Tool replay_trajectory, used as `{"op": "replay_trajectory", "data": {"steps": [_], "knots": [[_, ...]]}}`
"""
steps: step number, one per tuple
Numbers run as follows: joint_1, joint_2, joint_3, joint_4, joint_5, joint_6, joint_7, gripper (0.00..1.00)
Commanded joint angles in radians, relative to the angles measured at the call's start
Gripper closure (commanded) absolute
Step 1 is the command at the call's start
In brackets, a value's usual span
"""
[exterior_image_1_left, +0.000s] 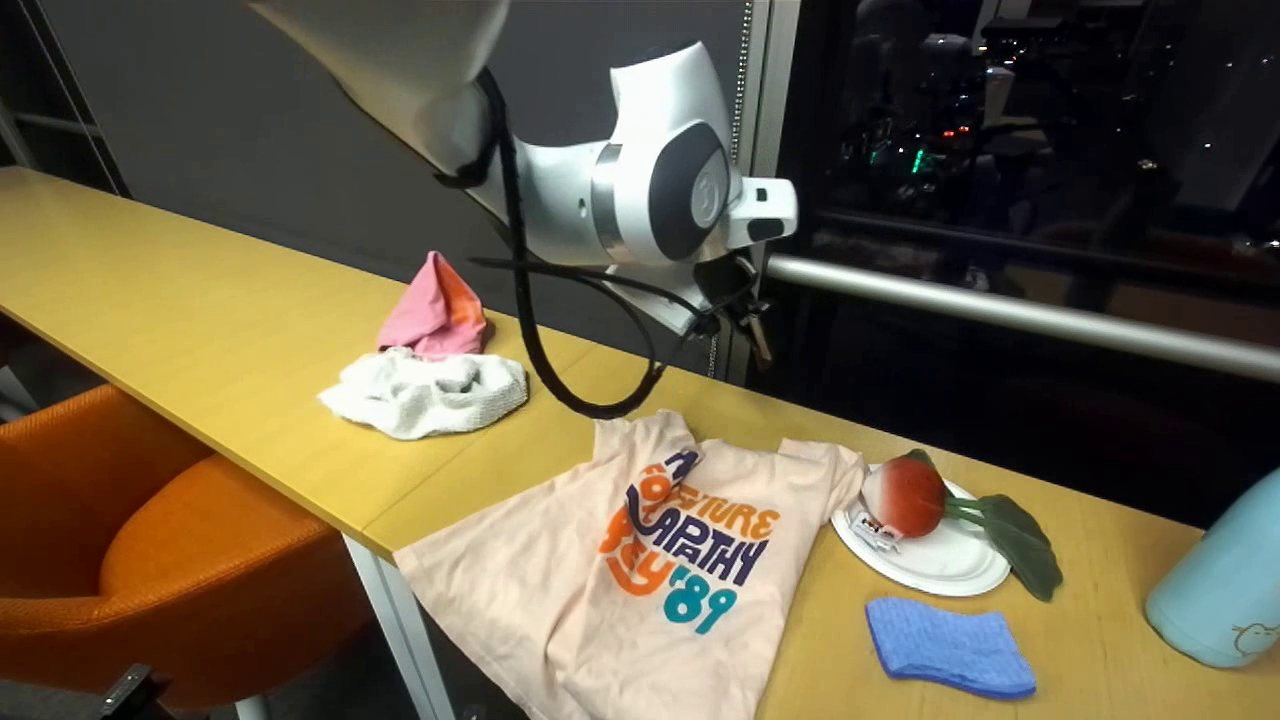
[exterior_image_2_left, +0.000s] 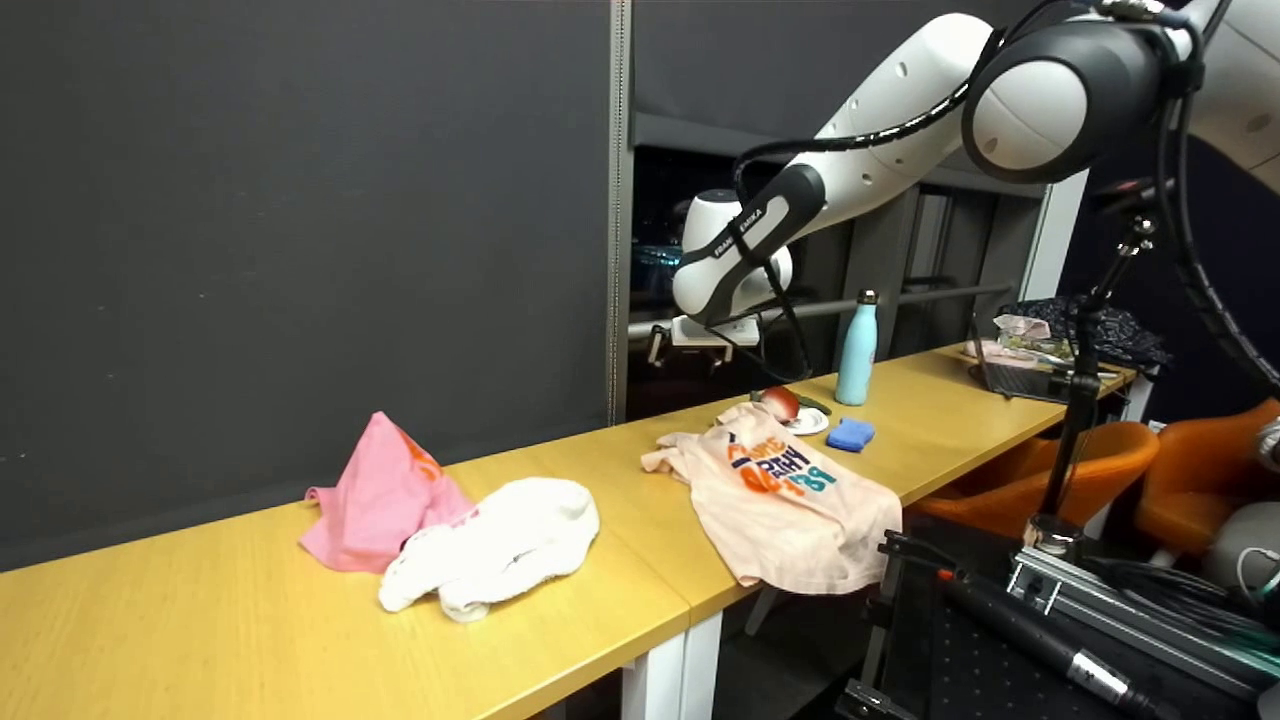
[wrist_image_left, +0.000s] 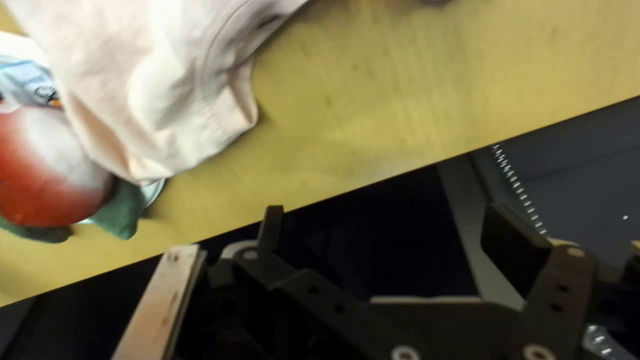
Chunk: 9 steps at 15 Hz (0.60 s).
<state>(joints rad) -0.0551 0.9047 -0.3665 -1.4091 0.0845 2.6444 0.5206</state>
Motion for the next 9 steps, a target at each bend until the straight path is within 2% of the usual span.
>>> {"op": "replay_trajectory", "data": {"steps": [1,5,9], "knots": [[0.009,-0.088,0.091,-0.137,0.017,0.055,-0.047,0.00],[0.016,-0.129,0.161,-0.233,0.025,0.097,-0.083,0.00],[0.021,-0.140,0.201,-0.301,0.032,0.111,-0.106,0.00]]}}
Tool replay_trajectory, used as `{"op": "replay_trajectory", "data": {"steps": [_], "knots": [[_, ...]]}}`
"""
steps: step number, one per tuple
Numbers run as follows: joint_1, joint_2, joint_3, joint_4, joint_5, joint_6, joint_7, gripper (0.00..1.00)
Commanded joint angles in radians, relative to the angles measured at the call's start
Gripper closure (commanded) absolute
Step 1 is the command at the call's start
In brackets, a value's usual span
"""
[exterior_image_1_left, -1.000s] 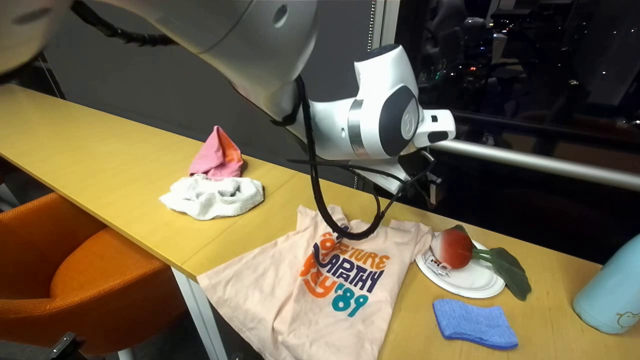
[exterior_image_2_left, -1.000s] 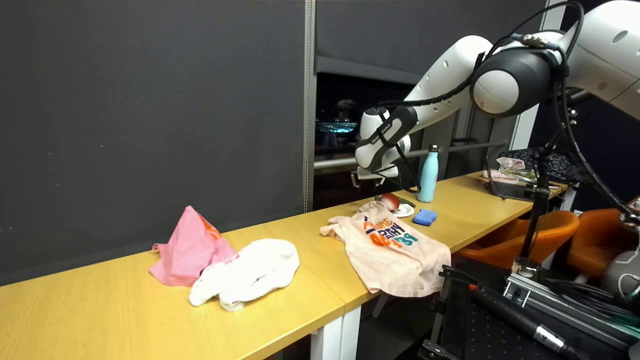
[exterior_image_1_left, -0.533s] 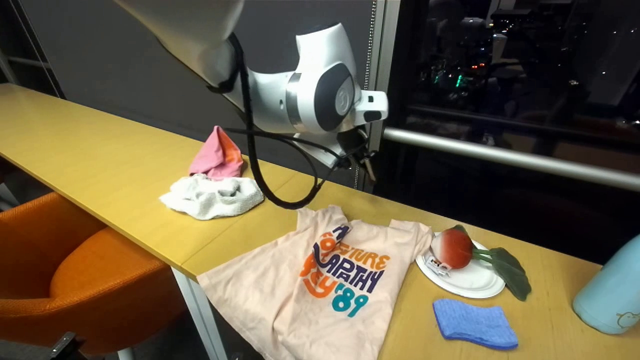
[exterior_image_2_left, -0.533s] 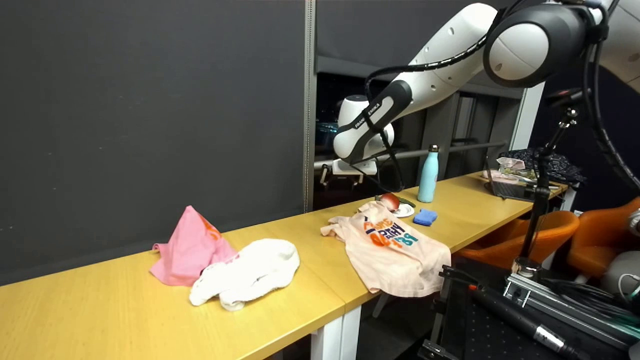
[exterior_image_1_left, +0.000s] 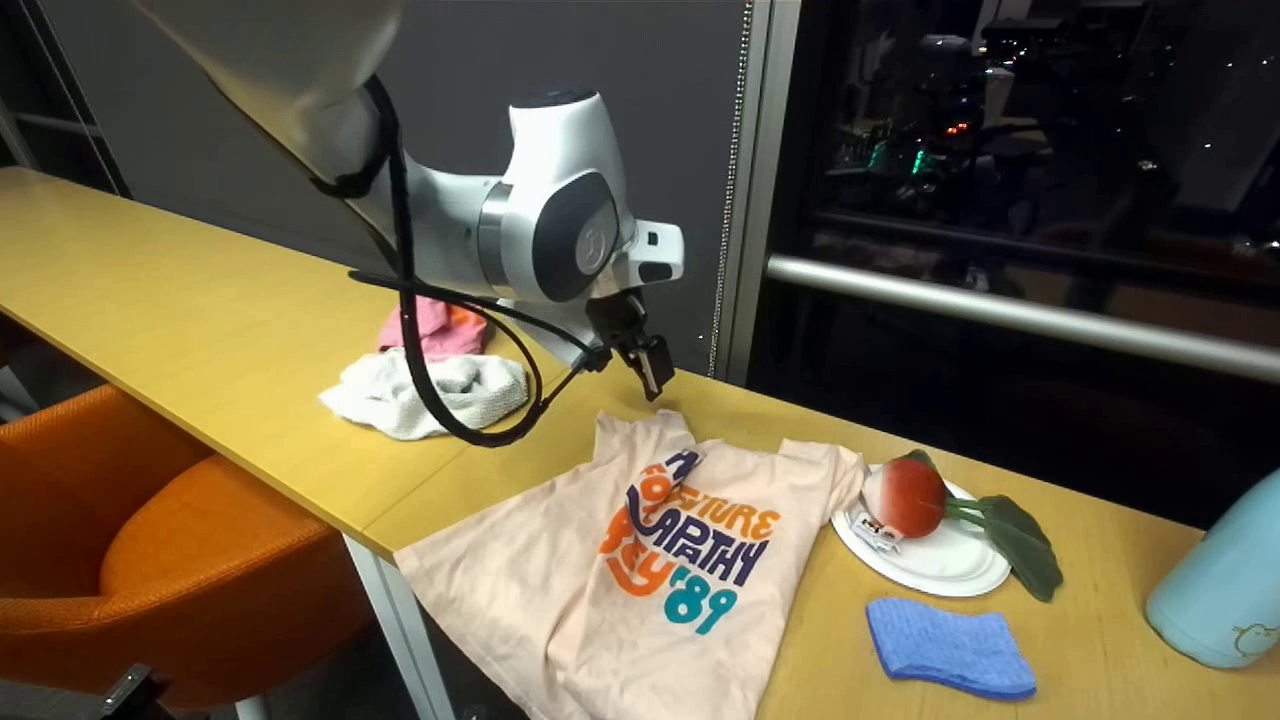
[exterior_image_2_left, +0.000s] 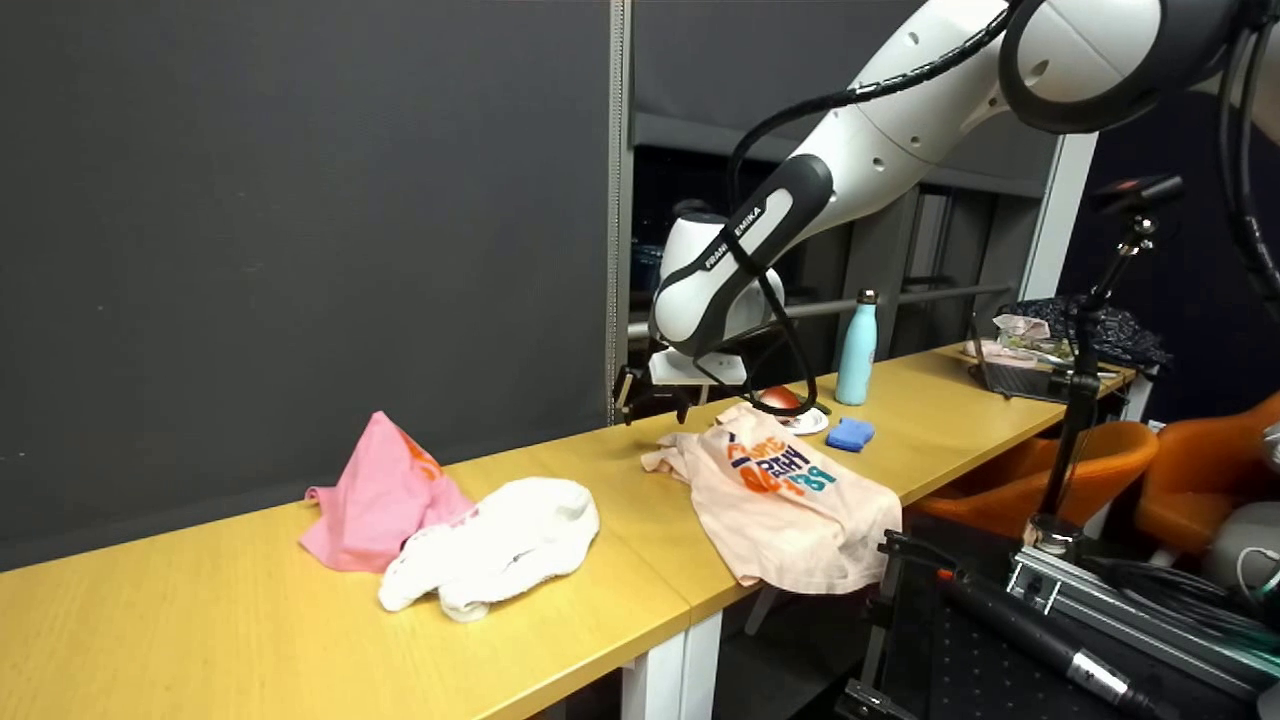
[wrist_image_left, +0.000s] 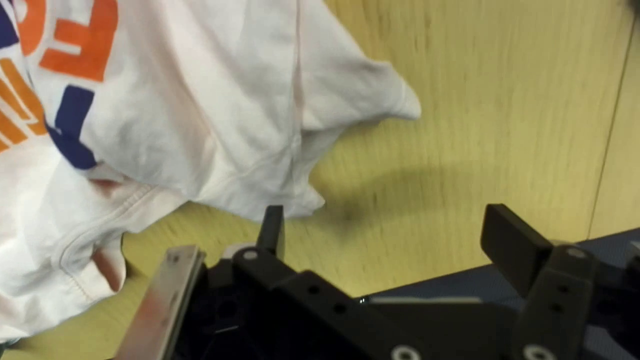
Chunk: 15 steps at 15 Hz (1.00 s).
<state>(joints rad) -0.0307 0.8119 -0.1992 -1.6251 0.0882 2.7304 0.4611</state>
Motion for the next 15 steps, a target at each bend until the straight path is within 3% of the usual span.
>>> {"op": "replay_trajectory", "data": {"steps": [1,6,7,9,15], "knots": [[0.000,-0.054,0.040,-0.104,0.028,0.024,-0.050,0.00],[0.011,-0.058,0.048,-0.161,0.027,0.023,-0.050,0.03],[0.010,-0.057,0.043,-0.164,0.025,0.020,-0.049,0.26],[0.007,-0.056,0.040,-0.171,0.027,0.017,-0.048,0.32],[0.008,-0.051,0.022,-0.179,0.021,0.023,-0.043,0.79]]}}
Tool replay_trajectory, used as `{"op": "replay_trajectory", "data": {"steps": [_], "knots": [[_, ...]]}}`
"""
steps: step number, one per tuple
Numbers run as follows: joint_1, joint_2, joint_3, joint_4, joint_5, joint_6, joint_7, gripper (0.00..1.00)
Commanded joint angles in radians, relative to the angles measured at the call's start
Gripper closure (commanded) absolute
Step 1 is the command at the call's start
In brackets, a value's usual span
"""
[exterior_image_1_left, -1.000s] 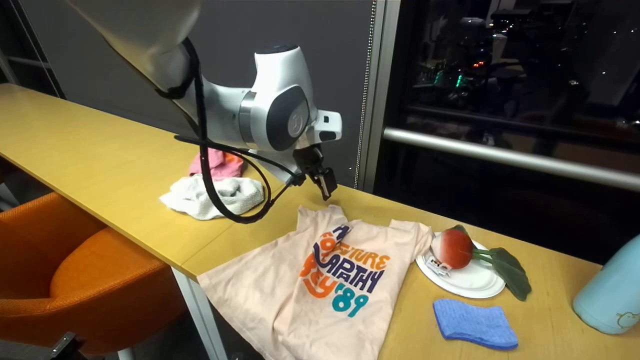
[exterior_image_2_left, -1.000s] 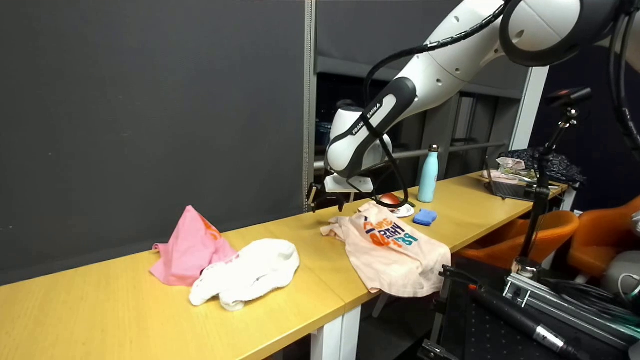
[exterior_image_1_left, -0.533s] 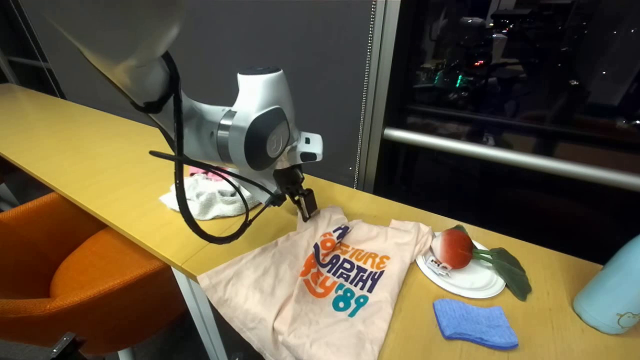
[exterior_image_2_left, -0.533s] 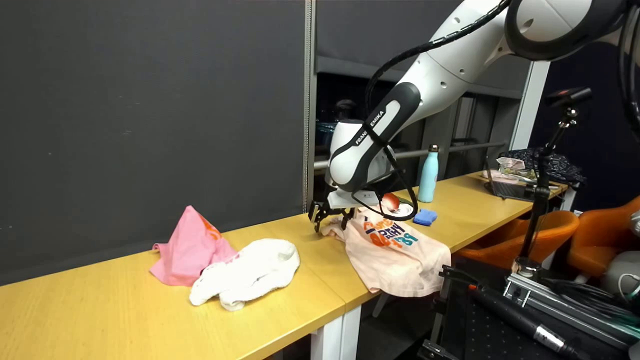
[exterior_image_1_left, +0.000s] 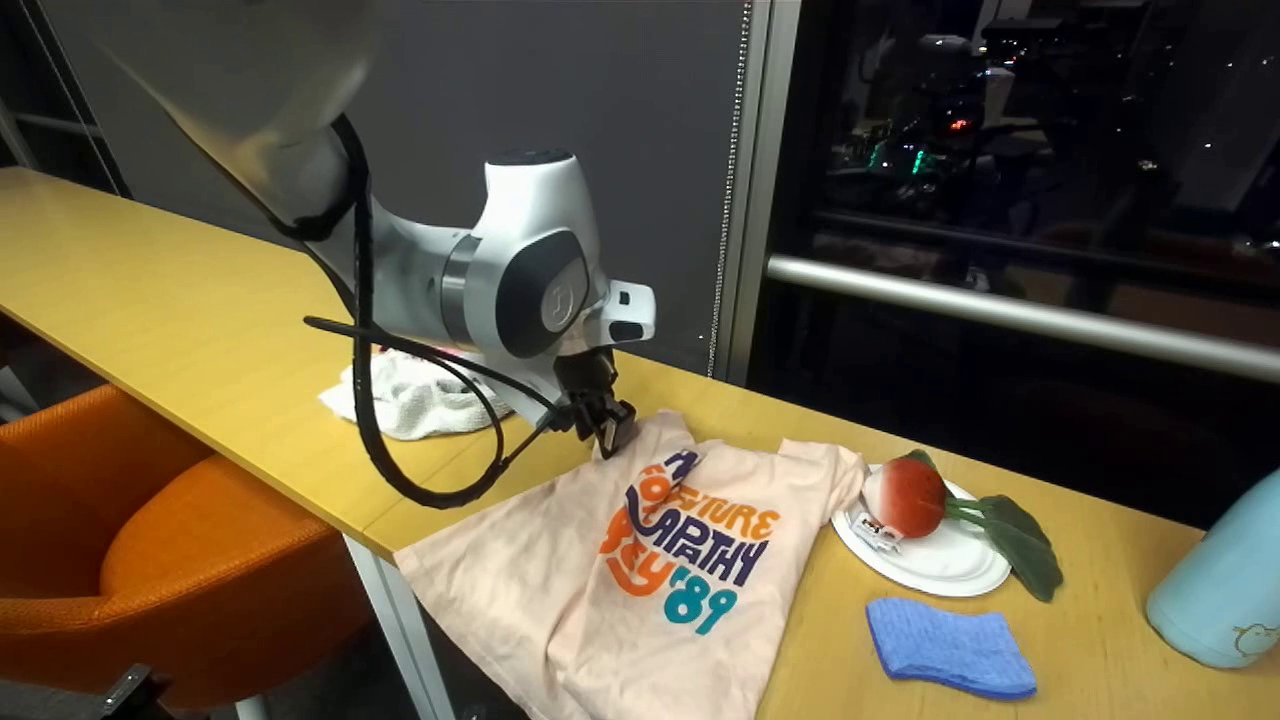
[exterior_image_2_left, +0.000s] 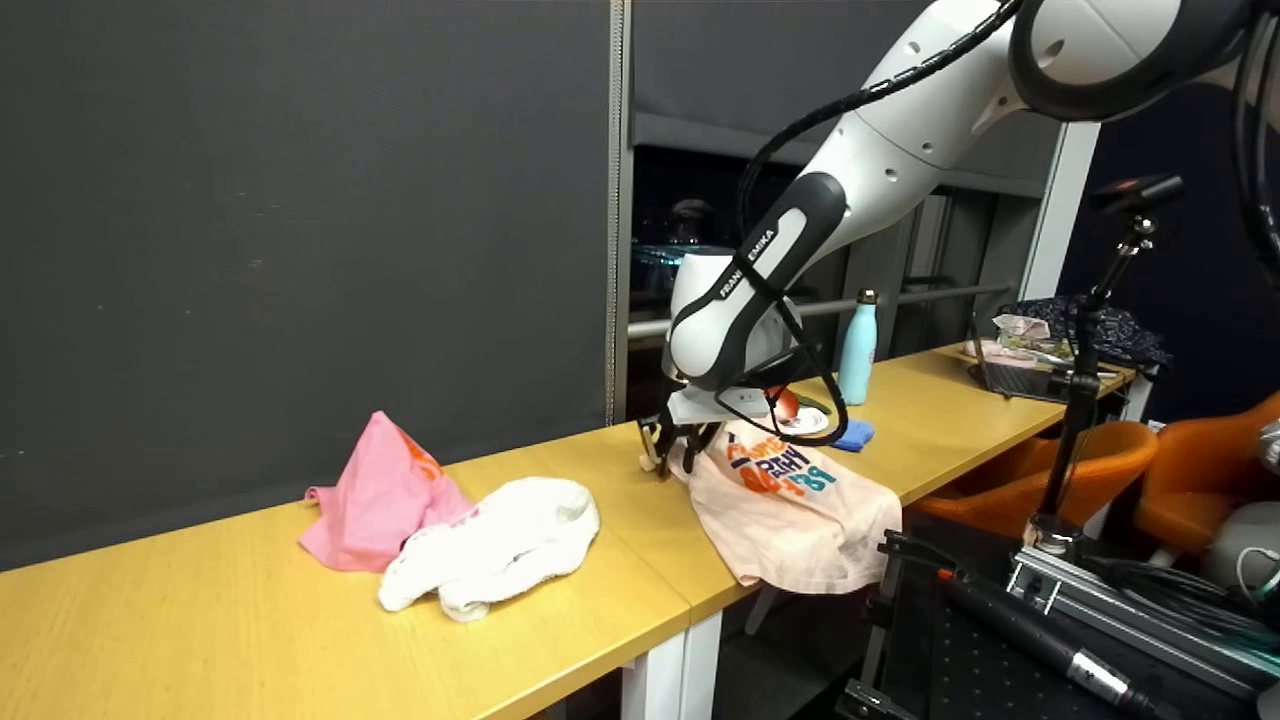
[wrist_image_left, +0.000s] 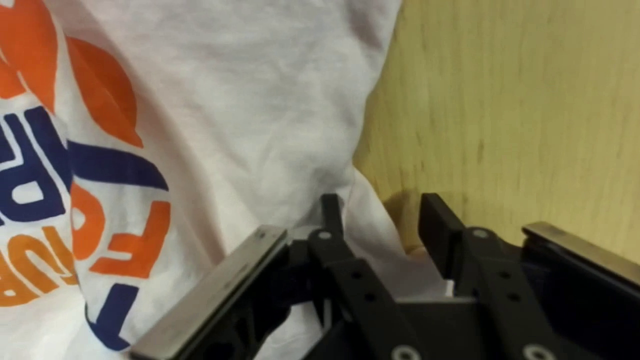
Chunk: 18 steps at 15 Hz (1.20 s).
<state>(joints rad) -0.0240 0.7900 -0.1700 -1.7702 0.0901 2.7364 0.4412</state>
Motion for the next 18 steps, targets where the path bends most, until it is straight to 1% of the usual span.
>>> {"op": "replay_trajectory", "data": {"steps": [1,2,3,4,7,12,16,18], "knots": [[0.003,-0.030,-0.011,-0.033,0.019,0.015,-0.022,0.85],[0.005,-0.031,-0.015,-0.031,0.017,0.014,-0.019,0.94],[0.008,-0.032,-0.017,-0.026,0.016,0.011,-0.017,0.98],[0.008,-0.032,-0.018,-0.019,0.015,0.006,-0.017,1.00],[0.008,-0.035,-0.020,0.017,0.012,-0.015,-0.017,1.00],[-0.015,0.002,0.000,0.139,0.020,-0.053,-0.033,1.00],[-0.043,0.006,0.053,0.221,0.043,-0.097,-0.080,1.00],[-0.040,0.009,0.068,0.258,0.051,-0.115,-0.092,1.00]]}}
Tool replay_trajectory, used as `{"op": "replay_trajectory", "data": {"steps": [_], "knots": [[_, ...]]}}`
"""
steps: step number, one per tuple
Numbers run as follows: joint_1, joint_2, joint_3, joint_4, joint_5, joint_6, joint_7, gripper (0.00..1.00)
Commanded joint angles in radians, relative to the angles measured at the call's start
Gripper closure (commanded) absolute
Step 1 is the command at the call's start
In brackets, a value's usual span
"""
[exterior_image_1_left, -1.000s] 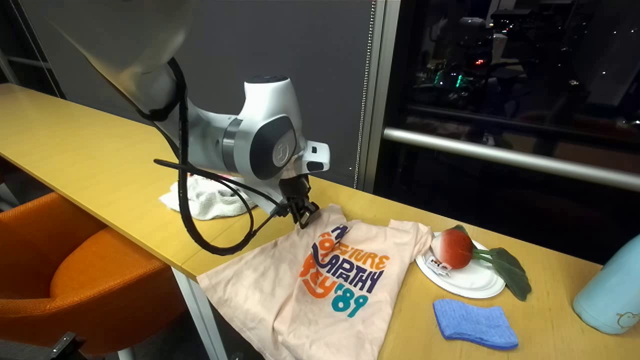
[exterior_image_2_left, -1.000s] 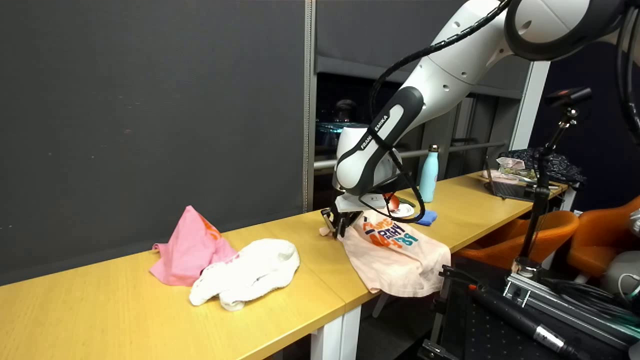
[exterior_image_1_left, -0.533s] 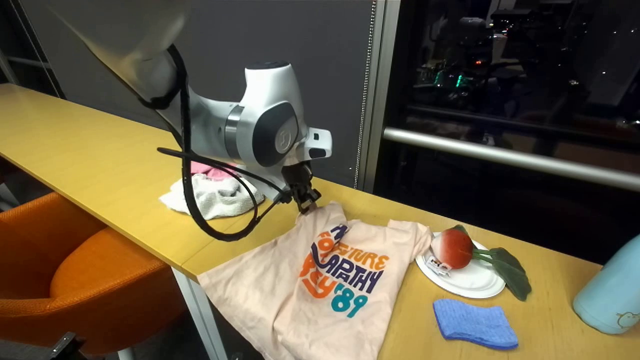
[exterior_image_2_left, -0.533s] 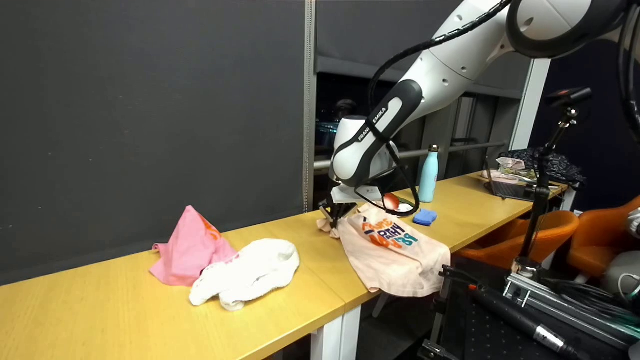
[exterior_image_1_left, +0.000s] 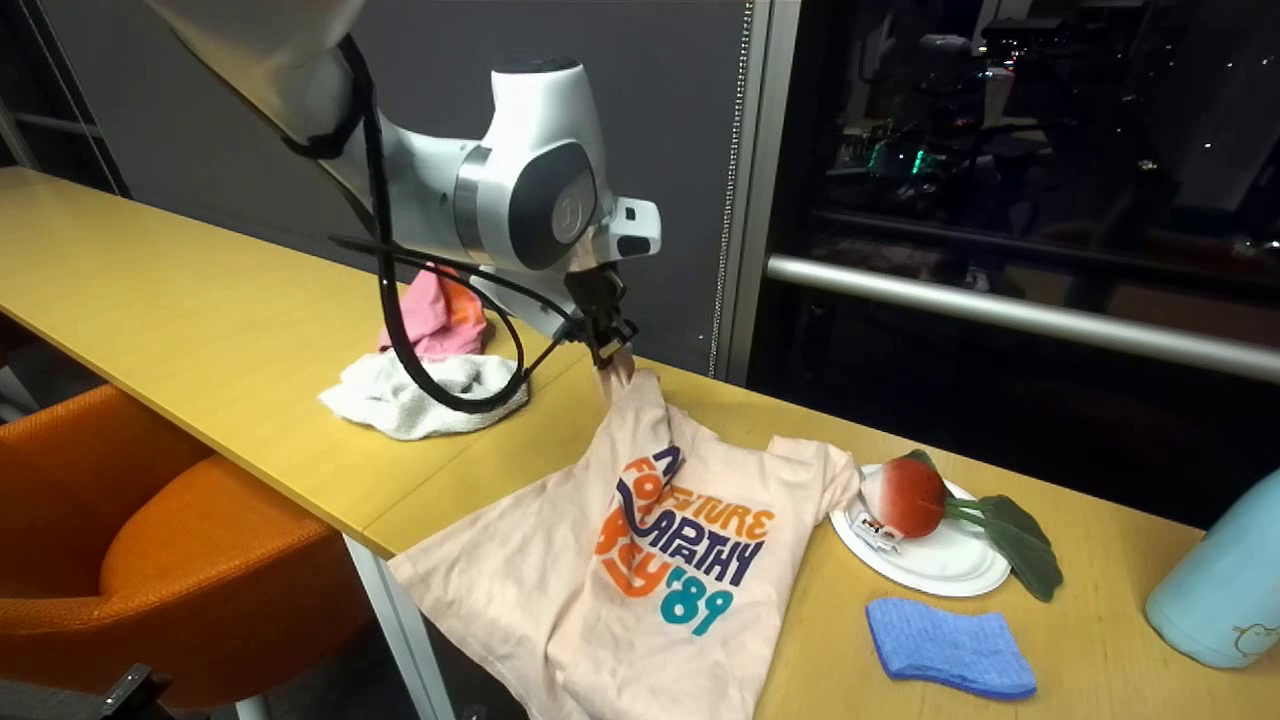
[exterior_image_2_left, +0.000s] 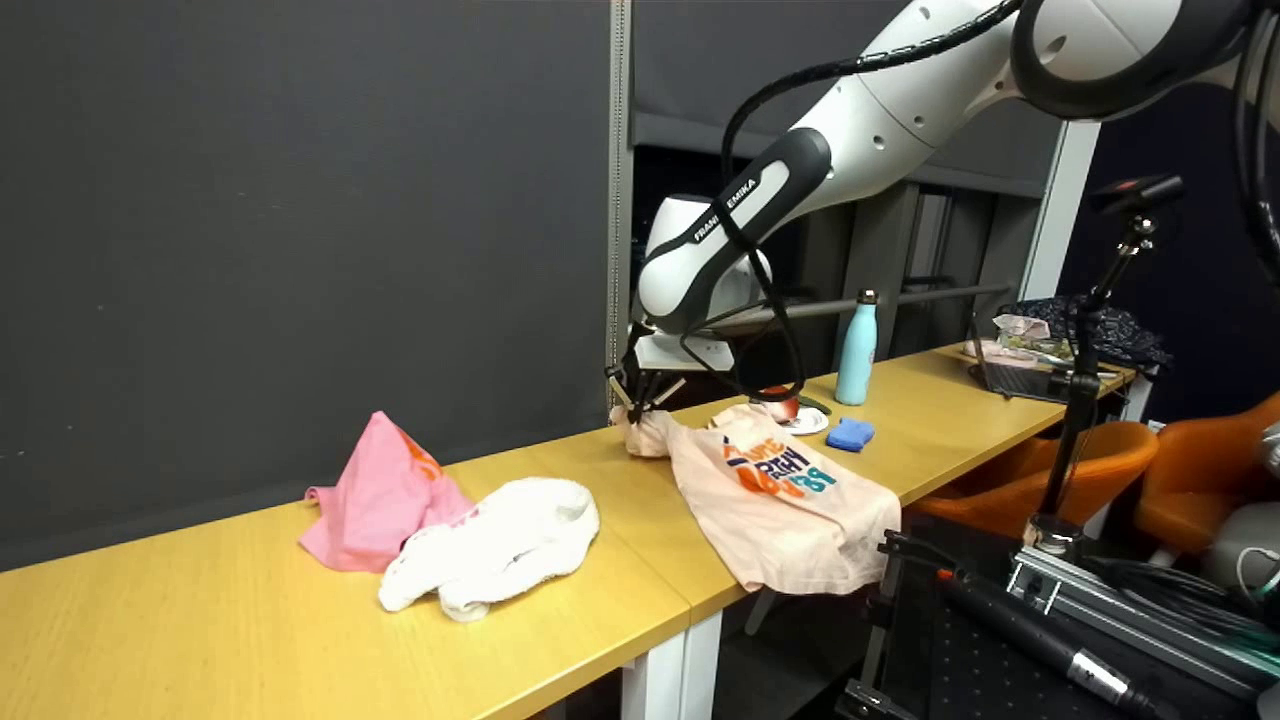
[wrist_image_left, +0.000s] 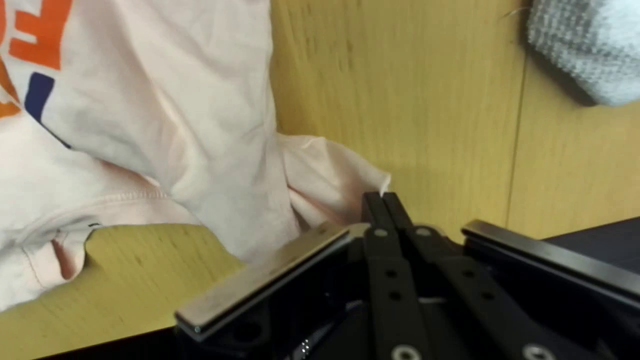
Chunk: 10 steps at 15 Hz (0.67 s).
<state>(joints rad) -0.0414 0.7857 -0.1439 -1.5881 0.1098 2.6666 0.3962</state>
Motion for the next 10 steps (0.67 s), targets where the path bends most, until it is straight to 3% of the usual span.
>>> {"op": "replay_trajectory", "data": {"steps": [1,5,9,10], "knots": [[-0.020,0.015,0.048,0.094,0.031,-0.048,-0.050,1.00],[-0.011,0.048,0.059,0.166,0.025,-0.067,-0.049,1.00],[0.020,0.105,0.017,0.242,-0.010,-0.085,-0.009,1.00],[0.021,0.119,0.010,0.254,-0.013,-0.081,-0.006,0.74]]}}
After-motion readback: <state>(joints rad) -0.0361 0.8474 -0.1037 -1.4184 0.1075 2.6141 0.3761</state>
